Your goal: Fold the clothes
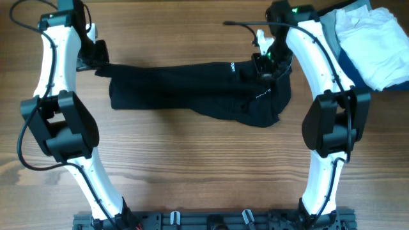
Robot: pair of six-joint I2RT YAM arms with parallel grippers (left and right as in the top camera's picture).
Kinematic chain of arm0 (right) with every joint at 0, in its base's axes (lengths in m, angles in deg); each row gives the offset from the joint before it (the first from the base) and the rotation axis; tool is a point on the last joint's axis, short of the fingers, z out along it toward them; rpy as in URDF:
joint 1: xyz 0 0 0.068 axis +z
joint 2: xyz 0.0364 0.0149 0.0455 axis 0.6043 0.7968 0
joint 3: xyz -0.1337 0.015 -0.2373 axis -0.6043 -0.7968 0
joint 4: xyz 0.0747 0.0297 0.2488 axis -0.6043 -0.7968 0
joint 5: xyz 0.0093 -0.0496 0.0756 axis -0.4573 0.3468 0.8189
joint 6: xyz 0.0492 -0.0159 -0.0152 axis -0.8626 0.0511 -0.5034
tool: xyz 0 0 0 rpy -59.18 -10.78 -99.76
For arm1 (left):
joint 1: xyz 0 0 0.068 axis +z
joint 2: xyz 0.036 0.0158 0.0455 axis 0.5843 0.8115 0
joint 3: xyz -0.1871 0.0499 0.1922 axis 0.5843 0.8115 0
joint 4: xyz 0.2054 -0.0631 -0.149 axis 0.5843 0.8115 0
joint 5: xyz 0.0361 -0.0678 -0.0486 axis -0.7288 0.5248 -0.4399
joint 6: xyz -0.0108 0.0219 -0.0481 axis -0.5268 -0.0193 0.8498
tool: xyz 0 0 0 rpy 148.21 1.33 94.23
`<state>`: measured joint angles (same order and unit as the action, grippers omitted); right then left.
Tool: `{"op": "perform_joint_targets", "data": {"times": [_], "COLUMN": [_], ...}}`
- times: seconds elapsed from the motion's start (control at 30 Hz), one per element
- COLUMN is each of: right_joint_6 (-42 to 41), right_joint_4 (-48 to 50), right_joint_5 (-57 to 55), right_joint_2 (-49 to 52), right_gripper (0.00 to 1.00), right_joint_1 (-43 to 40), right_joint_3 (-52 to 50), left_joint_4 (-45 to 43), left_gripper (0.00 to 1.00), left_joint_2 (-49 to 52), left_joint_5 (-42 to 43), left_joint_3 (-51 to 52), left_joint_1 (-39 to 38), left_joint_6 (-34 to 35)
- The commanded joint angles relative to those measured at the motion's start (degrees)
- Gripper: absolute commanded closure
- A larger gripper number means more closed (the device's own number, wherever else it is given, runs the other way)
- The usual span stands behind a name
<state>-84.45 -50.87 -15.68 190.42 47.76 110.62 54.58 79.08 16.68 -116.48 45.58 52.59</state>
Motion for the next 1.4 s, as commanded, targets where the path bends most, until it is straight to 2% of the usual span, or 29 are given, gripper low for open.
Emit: {"op": "perform_joint_targets", "data": {"times": [0.0, 0.03, 0.07, 0.1, 0.13, 0.17, 0.23, 0.4, 0.57, 0.63, 0.87, 1.03, 1.1, 1.3, 1.37], "right_joint_6": [-2.34, -2.43, -2.45, -2.45, -2.45, -2.43, -2.43, -0.50, 1.05, 1.40, 2.25, 2.05, 2.05, 2.03, 2.03], "right_joint_4": [1.51, 2.12, 2.38, 2.69, 3.13, 3.61, 4.37, 4.66, 5.79, 6.05, 9.64, 10.23, 10.54, 12.07, 12.52], "right_joint_5": [-1.20, -1.18, -1.22, -1.38, -1.38, -1.49, -3.02, -3.96, -2.43, -2.43, -3.10, -3.10, -3.13, -3.13, -3.13], "right_joint_2": [-1.03, -1.03, -1.03, -1.03, -1.05, -1.05, -1.07, -4.00, -5.95, -5.84, -5.84, -5.84, -5.84, -5.84, -5.84], "right_gripper": [0.88, 0.74, 0.40, 0.24, 0.19, 0.17, 0.17, 0.16, 0.12, 0.12, 0.11, 0.11, 0.11, 0.09, 0.09], "right_joint_1": [-0.04, -0.04, -0.04, -0.04, -0.07, -0.28, -0.72, -1.33, -1.33, -1.29, -1.29, -1.29, -1.29, -1.29, -1.29], "right_joint_3": [-4.46, -5.11, -5.18, -5.18, -5.18, -5.01, -3.23, 4.81, 5.16, 5.09, 5.09, 5.09, 5.09, 5.09, 5.09], "left_joint_4": [-0.92, -1.05, -1.29, -1.51, -1.66, -1.73, -2.95, -4.48, -3.98, -3.56, -1.22, -8.50, -11.93, -15.47, -17.20], "left_gripper": [0.96, 0.96, 0.68, 0.48, 0.32, 0.12, 0.01, 0.00, 0.00, 0.00, 0.06, 0.07, 0.06, 0.10, 0.21], "left_joint_2": [0.79, 0.79, 0.79, 0.79, 0.79, 0.79, 0.79, 0.70, 1.03, 1.86, 4.17, 4.20, 4.20, 4.20, 4.20], "left_joint_5": [0.66, 0.94, 1.57, 1.75, 1.73, 1.70, 1.68, 2.78, 13.51, 13.75, 13.73, 14.10, 18.14, 21.73, 22.58], "left_joint_3": [3.43, 3.96, 4.72, 5.01, 5.22, 5.22, 5.22, 4.24, 5.40, 6.91, 13.29, 18.91, 21.46, 26.88, 28.85], "left_joint_1": [0.52, 0.52, 0.52, 0.52, 0.52, 0.52, 0.52, 0.59, 0.72, 0.96, 2.21, 2.38, 1.68, -2.21, -3.50], "left_joint_6": [-1.16, -1.14, -1.14, -1.14, -1.14, -1.18, -1.38, -4.70, -16.26, -17.64, -19.39, -19.34, -19.37, -19.37, -19.34]}}
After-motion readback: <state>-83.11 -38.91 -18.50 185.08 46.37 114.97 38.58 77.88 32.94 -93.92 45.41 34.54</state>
